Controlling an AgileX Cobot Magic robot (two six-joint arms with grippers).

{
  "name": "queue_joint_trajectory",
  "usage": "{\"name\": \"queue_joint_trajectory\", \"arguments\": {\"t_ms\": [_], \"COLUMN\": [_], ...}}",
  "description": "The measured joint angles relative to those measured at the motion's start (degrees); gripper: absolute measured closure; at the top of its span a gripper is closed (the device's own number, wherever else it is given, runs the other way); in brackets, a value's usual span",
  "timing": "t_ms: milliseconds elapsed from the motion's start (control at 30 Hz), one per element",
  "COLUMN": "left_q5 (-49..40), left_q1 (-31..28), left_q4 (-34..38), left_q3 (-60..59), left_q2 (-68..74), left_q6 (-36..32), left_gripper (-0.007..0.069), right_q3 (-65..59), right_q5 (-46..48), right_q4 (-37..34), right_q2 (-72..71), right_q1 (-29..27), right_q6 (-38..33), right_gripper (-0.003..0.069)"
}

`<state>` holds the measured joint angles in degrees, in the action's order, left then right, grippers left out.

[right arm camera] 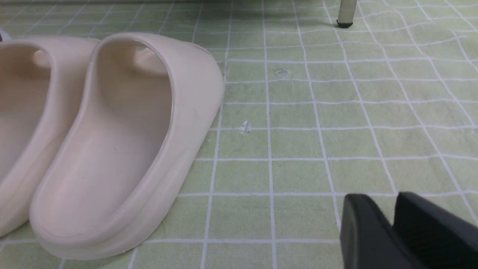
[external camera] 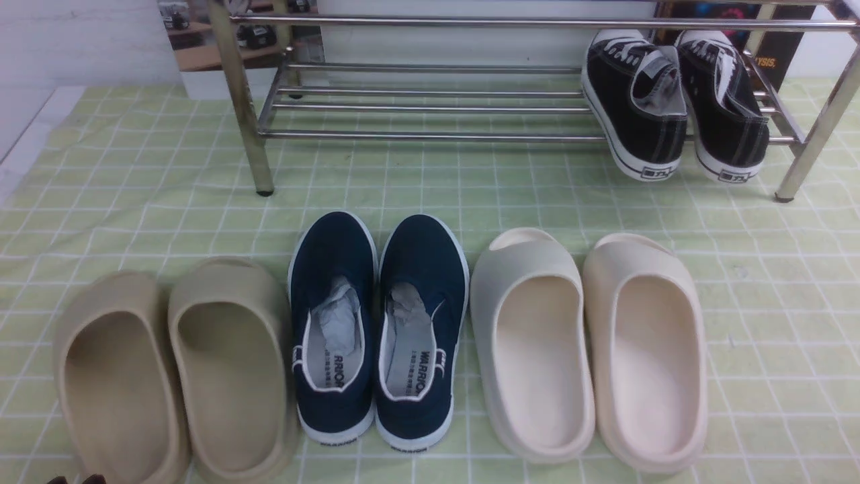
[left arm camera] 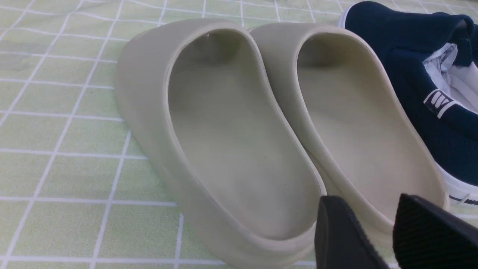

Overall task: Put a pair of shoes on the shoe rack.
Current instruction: Use the left arm to grab the shoe closest to it

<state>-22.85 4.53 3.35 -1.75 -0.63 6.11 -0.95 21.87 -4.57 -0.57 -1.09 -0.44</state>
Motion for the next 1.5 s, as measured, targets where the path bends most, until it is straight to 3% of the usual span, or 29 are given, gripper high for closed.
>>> {"name": "queue_joint_trajectory", "arguments": {"t_ms": [1200, 1500], "left_q5": [1.7, 16.5], "left_q1": [0.0, 0.0], "left_q4": [0.0, -1.5], "left_q3": [0.0, 0.0], "left_q2": [0.0, 0.0], "left_q6": [0.0, 0.0], "left_gripper": [0.0386, 0.0386], "right_q3": [0.0, 0.0], "right_q5": [0.0, 0.0], "right_q4": [-0.1, -0.1], "right_q2": [0.0, 0.0], "right_q1": [0.0, 0.0], "right_q6": [0.0, 0.0], "right_gripper": [0.0434, 0.0421]}}
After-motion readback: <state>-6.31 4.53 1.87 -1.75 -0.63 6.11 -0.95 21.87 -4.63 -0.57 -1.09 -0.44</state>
